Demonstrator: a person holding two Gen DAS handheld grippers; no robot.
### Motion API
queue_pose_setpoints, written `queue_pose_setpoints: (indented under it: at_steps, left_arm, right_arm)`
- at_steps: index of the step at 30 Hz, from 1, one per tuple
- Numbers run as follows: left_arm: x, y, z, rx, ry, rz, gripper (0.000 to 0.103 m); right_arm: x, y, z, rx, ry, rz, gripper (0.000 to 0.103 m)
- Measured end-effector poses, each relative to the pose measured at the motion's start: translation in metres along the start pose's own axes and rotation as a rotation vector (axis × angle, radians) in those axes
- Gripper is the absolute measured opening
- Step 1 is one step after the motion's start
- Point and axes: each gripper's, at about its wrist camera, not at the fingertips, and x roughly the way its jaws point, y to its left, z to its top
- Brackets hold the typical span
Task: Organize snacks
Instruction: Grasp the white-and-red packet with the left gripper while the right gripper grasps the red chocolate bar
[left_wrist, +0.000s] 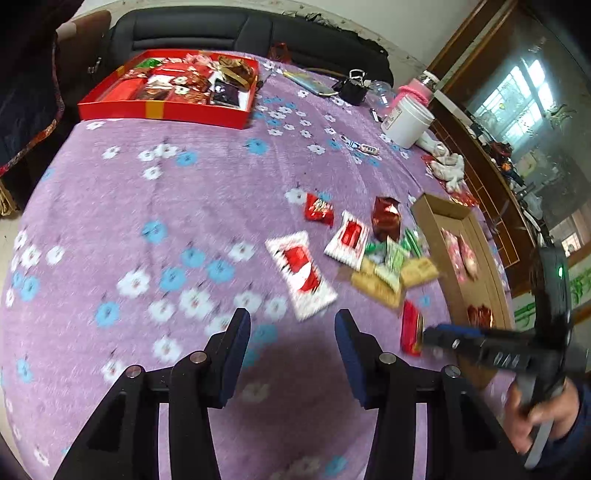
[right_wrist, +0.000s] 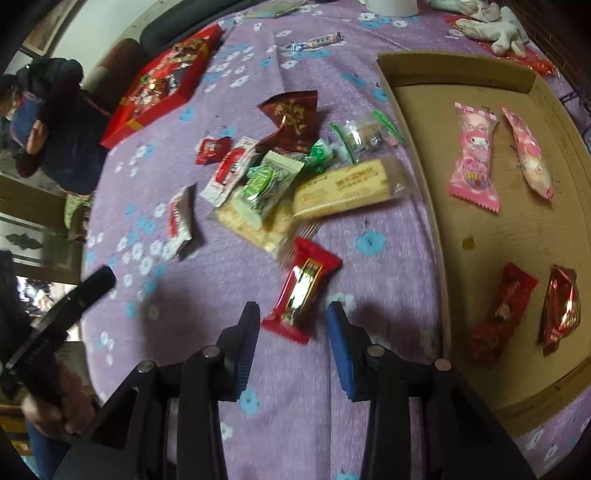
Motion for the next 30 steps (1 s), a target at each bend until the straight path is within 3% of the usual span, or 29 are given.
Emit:
queue_pose_setpoints:
  at_steps: [10, 13, 14, 16, 22, 30]
  left_arm:
    - [0.063, -0.020, 0.033, -0.002, 0.095, 0.185, 0.058]
    - [0.076, -0.019, 0.033, 0.002, 0.105, 0.194, 0.057]
    - [0.077, -0.019, 0.033, 0.015, 0.091, 0.209, 0.055]
    - [0.079, -0.023, 0.032, 0.068, 0.055, 0.252, 0.026]
    - [0.071, -0.015, 0.024, 0.097, 0.020, 0.246, 0.023]
    - [0.051, -0.005, -0.004, 0.083, 0.025, 0.169, 0.023]
  right_arm:
    - [0.017, 0.010, 0.007, -0.022, -0.018, -0.103, 0.040]
    - [0.019, 0.017, 0.006, -0.054, -0.027, -0.110, 0.036]
    - [0.020, 0.018, 0.005, -0.060, -0.030, -0.105, 0.030]
    - [0.021, 0.020, 0.006, -0.067, -0.040, -0.106, 0.025]
    - [0.019, 0.019, 0.004, -0.066, -0.054, -0.089, 0.020]
    - [0.007, 0.012, -0.005, -0.033, -0.074, -0.036, 0.018]
